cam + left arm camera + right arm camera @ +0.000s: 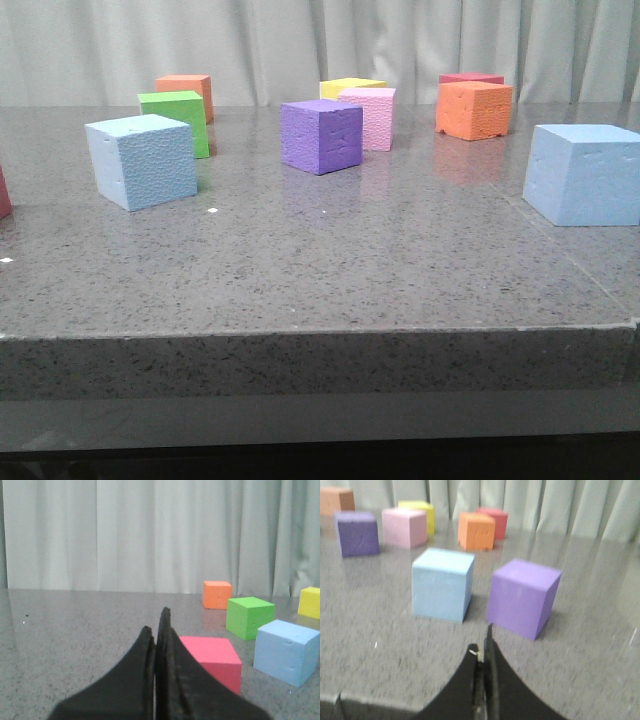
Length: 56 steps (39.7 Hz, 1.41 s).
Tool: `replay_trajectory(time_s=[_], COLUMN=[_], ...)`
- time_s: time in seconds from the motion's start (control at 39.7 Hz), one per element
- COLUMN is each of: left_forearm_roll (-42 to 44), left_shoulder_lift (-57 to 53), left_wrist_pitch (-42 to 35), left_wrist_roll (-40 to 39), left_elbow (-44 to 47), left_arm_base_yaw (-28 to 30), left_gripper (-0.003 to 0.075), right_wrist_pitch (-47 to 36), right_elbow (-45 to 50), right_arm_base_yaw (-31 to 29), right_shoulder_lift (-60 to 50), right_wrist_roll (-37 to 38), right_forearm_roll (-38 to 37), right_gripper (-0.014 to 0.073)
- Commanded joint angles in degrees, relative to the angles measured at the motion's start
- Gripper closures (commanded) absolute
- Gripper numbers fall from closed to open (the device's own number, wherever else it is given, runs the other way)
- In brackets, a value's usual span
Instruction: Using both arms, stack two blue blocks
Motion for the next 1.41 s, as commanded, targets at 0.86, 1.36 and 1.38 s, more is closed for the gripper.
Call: replay_trajectory(time_s=[0.86,1.36,1.38], left_forearm_roll=[-0.43,-0.48,-0.48], left_shoulder_lift=[-0.95,-0.95,-0.95], left_wrist_pitch=[-9.16,-28.31,-27.55], left_wrist_roll=[0.07,-0.96,-1.46], left_elbow=[0.08,-1.02,-1.56], left_arm_base_yaw=[0.10,0.10,0.10], left_gripper=[0.0741,0.0741,0.0741], right_wrist_pitch=[-11.60,-25.30,-24.25], right_elbow=[-0.29,-3.46,-4.54], right_arm_base_yaw=[0.01,0.01,0.01], right_shoulder_lift=[-1.07,-1.07,-1.07], right_wrist_roll=[-0.20,-0.20,-0.20], right_forearm_roll=[0.37,0.37,0.37], right_gripper=[0.0660,0.0660,0.0660])
